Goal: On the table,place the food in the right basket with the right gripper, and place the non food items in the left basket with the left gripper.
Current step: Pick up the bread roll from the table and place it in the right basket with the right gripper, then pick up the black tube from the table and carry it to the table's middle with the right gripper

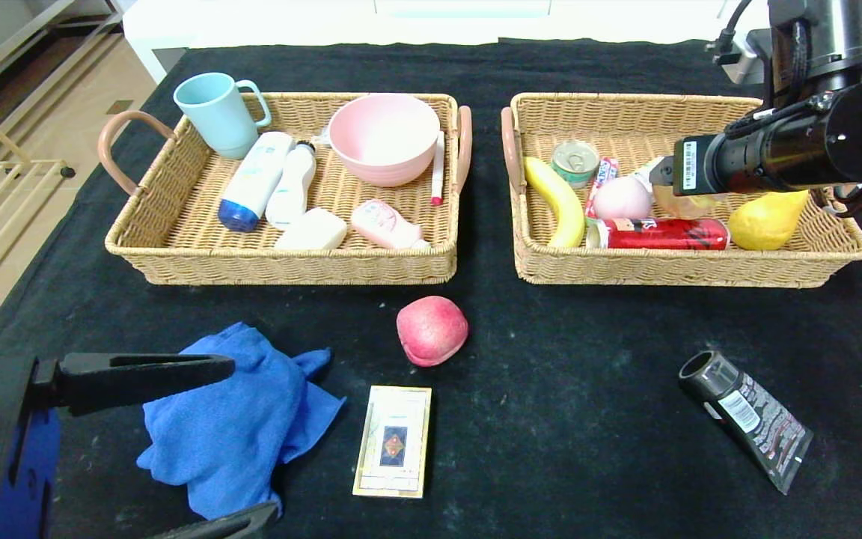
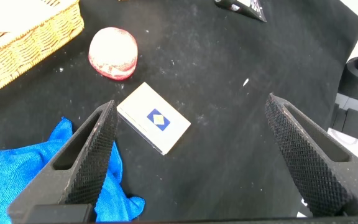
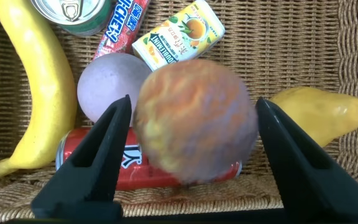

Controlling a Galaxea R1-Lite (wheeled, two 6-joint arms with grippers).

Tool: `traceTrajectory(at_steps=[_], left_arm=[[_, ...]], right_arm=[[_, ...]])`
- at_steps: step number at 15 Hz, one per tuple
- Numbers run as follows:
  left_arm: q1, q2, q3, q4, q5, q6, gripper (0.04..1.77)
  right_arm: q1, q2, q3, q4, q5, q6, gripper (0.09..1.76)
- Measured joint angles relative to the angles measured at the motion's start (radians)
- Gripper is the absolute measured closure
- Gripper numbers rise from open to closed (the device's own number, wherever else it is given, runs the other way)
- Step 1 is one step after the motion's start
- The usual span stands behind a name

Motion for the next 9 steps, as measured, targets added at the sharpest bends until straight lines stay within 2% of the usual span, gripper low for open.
traceTrajectory(at_steps=[9], left_arm=[[0.0, 0.002, 0.001, -0.001, 0.0, 0.0, 0.09]], right_arm=[[-0.006, -0.022, 0.006, 0.005, 0.002, -0.001, 0.22]])
